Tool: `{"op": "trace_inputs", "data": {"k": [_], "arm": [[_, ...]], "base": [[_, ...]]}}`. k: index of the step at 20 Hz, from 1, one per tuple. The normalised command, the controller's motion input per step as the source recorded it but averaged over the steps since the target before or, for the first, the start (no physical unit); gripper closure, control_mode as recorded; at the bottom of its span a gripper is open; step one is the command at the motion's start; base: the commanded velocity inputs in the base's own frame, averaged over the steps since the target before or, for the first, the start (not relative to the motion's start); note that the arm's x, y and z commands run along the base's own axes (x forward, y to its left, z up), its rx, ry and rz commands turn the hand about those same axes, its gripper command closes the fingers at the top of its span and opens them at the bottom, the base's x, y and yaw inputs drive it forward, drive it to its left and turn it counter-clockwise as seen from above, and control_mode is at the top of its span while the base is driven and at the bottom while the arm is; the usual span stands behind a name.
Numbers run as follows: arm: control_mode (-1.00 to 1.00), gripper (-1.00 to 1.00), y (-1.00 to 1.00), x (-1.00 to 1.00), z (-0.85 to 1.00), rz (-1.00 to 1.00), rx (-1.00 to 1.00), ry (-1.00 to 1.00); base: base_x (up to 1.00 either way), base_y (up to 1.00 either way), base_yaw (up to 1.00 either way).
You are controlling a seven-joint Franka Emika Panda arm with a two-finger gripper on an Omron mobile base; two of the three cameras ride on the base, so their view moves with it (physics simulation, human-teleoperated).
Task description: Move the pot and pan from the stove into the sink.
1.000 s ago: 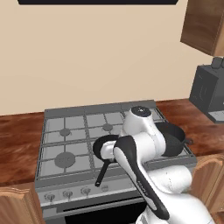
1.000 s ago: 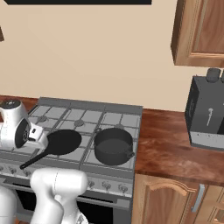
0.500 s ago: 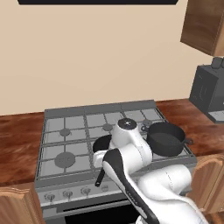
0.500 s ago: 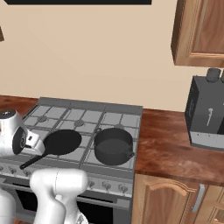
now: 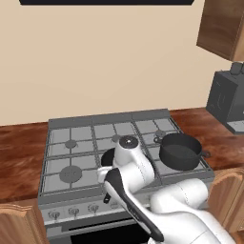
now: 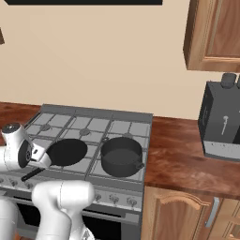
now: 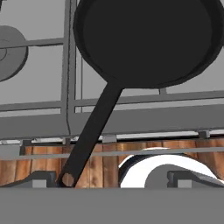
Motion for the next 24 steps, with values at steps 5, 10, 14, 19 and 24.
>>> {"op": "trace_inputs", "data": {"k": [5,10,14,19,24], "arm": [[-1.00,-1.00,0.16,0.23,-0.32,-0.03,0.00,0.02],[-1.00,-1.00,0.15,0.21,-0.29,-0.01,0.00,0.02],[-1.00,-1.00,0.10,0.17,-0.36,-0.01,0.00,0.03],[-1.00,-1.00,0.10,0.19,-0.31,-0.01,0.00,0.01],[-1.00,-1.00,0.08,0.10,-0.16,0.00,0.00,0.02]], "base": [[0.00,0.00,0.00],[0.00,0.00,0.00],[0.00,0.00,0.00],[0.00,0.00,0.00],[0.00,0.00,0.00]]}}
